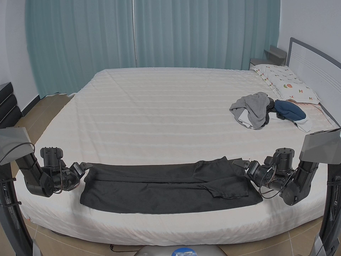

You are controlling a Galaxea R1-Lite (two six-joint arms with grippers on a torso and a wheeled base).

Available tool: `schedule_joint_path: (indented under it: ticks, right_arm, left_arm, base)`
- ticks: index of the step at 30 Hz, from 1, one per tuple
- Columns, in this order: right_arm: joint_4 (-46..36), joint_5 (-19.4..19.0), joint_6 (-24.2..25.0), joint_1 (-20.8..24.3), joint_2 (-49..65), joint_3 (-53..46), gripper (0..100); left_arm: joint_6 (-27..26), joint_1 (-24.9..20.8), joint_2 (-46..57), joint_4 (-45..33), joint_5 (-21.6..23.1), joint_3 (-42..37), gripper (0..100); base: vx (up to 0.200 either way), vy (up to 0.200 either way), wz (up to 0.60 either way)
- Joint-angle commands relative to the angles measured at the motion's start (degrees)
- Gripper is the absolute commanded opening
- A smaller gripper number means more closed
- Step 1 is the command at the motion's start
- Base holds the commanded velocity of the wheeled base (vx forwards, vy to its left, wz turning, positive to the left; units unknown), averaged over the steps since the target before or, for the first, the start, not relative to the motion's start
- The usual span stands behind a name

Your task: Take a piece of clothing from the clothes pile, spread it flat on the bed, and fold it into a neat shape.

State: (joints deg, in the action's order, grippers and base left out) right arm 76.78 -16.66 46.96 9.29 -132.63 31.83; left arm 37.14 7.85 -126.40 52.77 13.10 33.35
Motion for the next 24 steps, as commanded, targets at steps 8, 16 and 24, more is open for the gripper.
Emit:
schedule_joint_path:
  ticks: [8, 16, 24]
  right_arm:
    - [0.6, 0.0, -0.2, 0.6, 0.1, -2.0, 100]
    - [0.8, 0.0, -0.3, 1.3, 0.1, -2.5, 100]
    - [0.8, 0.0, -0.3, 1.3, 0.2, -2.6, 100]
  left_arm:
    - [-7.9, -1.3, 2.6, -0.1, 0.5, -9.4, 100]
    - [-9.7, -2.3, 2.7, -0.4, -0.1, -11.0, 100]
    - [-14.8, -2.0, 5.7, -6.9, -0.4, -12.0, 0]
  base:
    - [0.0, 0.0, 0.0]
    - [0.0, 0.0, 0.0]
    - [0.0, 0.0, 0.0]
